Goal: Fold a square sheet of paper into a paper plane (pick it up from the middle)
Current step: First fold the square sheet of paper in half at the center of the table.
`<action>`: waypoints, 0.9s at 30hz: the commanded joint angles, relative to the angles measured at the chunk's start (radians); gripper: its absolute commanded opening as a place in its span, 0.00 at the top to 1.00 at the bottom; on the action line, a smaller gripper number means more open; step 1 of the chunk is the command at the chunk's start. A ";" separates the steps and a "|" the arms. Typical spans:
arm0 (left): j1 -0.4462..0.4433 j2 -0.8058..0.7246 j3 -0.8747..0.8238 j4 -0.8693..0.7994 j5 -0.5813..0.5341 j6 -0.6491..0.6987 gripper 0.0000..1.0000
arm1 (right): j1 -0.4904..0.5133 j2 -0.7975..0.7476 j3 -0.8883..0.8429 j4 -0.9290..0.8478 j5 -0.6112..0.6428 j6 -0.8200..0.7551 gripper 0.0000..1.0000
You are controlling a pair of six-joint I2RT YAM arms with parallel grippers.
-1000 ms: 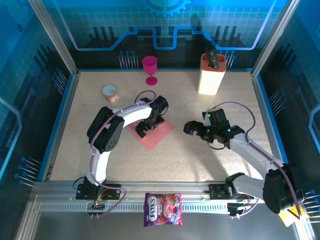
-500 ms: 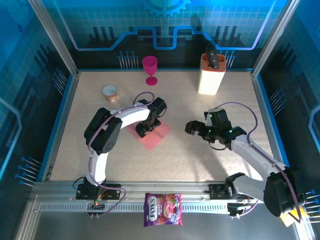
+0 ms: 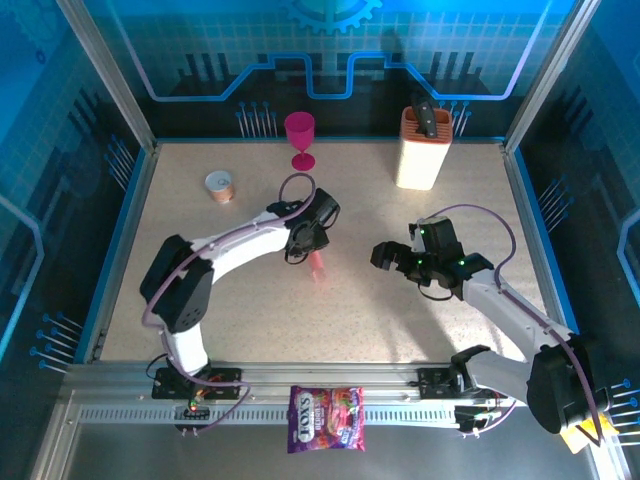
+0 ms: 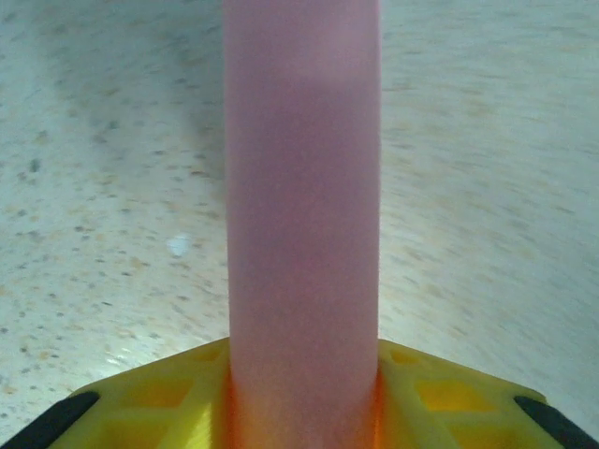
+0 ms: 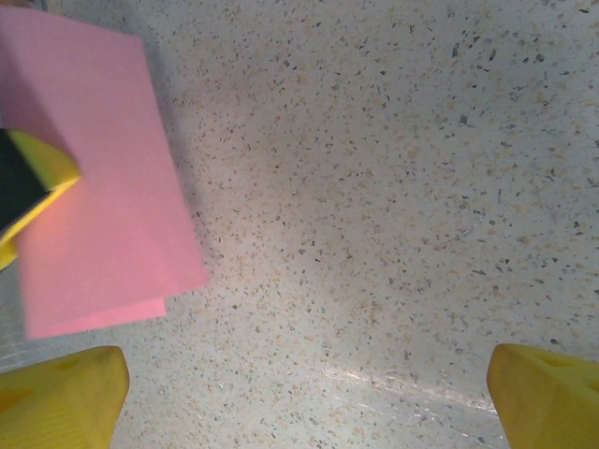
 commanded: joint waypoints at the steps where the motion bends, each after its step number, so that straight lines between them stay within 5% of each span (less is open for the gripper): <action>1: -0.053 -0.115 -0.073 0.174 0.089 0.159 0.60 | -0.027 -0.013 -0.006 -0.031 0.014 0.003 0.01; 7: -0.093 -0.229 -0.321 0.559 0.371 0.141 0.58 | -0.061 -0.043 0.015 -0.098 0.035 -0.014 0.01; 12: -0.095 -0.211 -0.516 0.877 0.501 0.089 0.55 | -0.077 -0.087 0.043 -0.185 0.067 -0.071 0.01; 19: -0.095 -0.139 -0.693 1.155 0.482 0.011 0.54 | -0.084 -0.119 0.041 -0.210 0.005 -0.123 0.01; 27: -0.105 -0.087 -0.824 1.259 0.320 -0.083 0.55 | -0.069 -0.054 0.005 -0.172 -0.059 -0.160 0.01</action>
